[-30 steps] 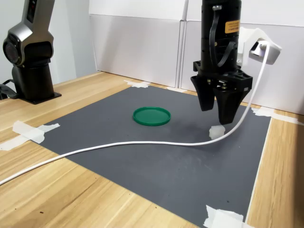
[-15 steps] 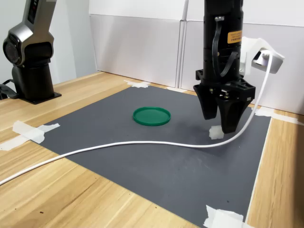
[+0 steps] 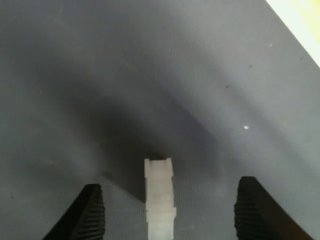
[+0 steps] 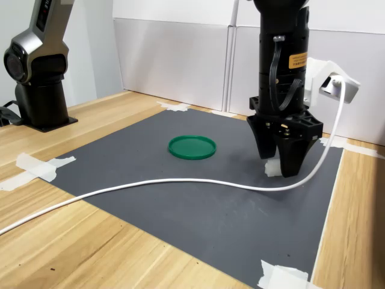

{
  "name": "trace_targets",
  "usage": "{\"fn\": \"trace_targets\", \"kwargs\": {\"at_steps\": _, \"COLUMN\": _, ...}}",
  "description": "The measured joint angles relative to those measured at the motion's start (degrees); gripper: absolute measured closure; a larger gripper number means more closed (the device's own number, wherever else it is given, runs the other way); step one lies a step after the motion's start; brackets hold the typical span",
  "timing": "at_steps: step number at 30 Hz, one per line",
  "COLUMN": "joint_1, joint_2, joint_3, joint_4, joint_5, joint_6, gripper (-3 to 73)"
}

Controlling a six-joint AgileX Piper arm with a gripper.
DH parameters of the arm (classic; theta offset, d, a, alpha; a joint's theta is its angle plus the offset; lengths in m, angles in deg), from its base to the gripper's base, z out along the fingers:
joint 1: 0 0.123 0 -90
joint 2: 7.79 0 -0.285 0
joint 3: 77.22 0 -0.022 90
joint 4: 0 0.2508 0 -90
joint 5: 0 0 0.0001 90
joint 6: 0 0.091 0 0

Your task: Grasp a white terminal and put it in the green lid.

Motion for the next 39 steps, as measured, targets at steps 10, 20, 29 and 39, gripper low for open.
{"fn": "trace_targets", "kwargs": {"at_steps": 10, "joint_1": 0.0, "joint_2": 1.1, "joint_3": 0.0, "joint_4": 0.0, "joint_5": 0.3, "joint_6": 0.3, "gripper": 6.7}}
{"fn": "trace_targets", "kwargs": {"at_steps": 20, "joint_1": 0.0, "joint_2": 1.2, "joint_3": 0.0, "joint_4": 0.0, "joint_5": 0.4, "joint_6": 0.3, "gripper": 29.1}}
{"fn": "trace_targets", "kwargs": {"at_steps": 29, "joint_1": 0.0, "joint_2": 0.6, "joint_3": 0.0, "joint_4": 0.0, "joint_5": 1.2, "joint_6": 0.3, "gripper": 61.1}}
{"fn": "trace_targets", "kwargs": {"at_steps": 39, "joint_1": 0.2, "joint_2": -12.3, "joint_3": 0.0, "joint_4": 2.7, "joint_5": 7.7, "joint_6": -2.4, "gripper": 61.1}}
